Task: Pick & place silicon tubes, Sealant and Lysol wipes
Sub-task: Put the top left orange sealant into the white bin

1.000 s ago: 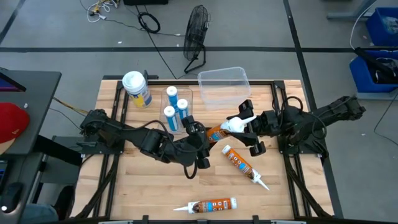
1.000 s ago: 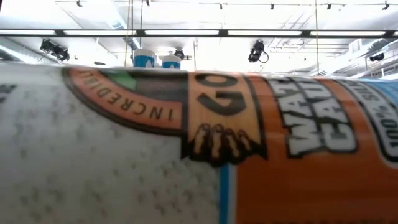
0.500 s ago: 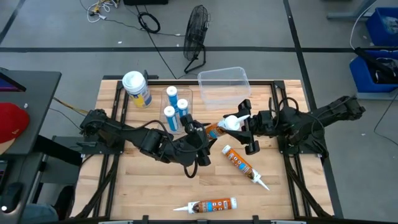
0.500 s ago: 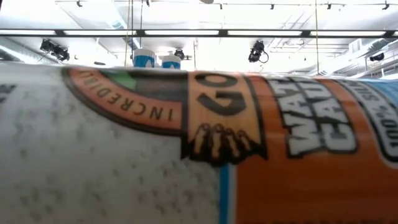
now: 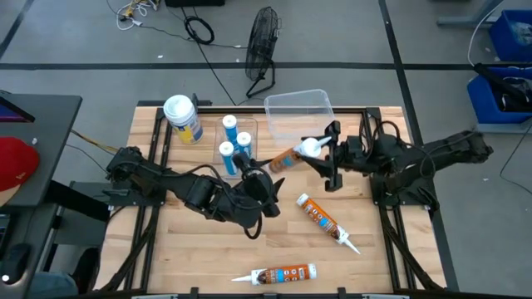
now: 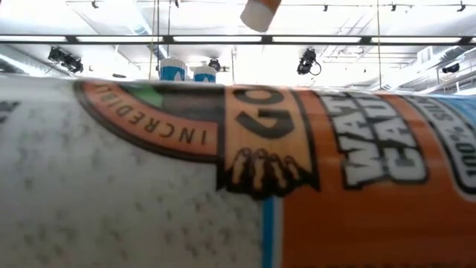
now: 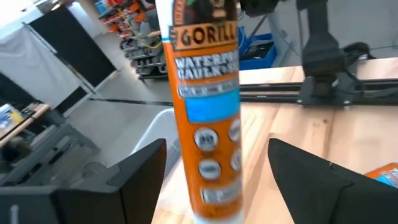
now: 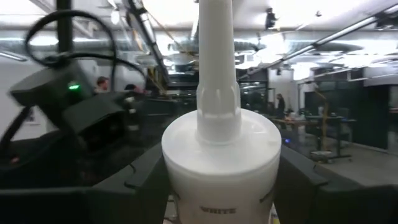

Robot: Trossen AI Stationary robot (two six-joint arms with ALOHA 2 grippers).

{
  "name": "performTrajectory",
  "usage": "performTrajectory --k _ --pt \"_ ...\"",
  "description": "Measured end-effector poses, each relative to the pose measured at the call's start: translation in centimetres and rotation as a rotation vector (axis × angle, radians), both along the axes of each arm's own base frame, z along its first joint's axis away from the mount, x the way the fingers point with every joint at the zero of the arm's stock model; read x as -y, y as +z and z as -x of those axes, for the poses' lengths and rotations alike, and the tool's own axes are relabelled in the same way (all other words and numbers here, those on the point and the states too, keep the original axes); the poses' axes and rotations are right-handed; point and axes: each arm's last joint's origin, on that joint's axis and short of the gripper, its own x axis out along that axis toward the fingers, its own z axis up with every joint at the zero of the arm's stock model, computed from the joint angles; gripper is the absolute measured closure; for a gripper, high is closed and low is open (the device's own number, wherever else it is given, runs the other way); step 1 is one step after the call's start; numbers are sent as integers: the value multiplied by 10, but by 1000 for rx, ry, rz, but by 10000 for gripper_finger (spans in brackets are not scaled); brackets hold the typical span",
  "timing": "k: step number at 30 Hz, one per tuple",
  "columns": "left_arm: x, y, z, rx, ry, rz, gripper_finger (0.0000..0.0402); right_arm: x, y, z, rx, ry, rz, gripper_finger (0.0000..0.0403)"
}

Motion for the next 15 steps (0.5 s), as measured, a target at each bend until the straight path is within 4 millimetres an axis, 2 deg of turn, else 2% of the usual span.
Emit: performTrajectory --k 9,15 --pt "-11 -22 23 -63 194 43 115 45 -3 0 -53 -233 -10 184" --pt "-8 -32 53 -128 268 23 115 89 5 2 -74 -366 3 183"
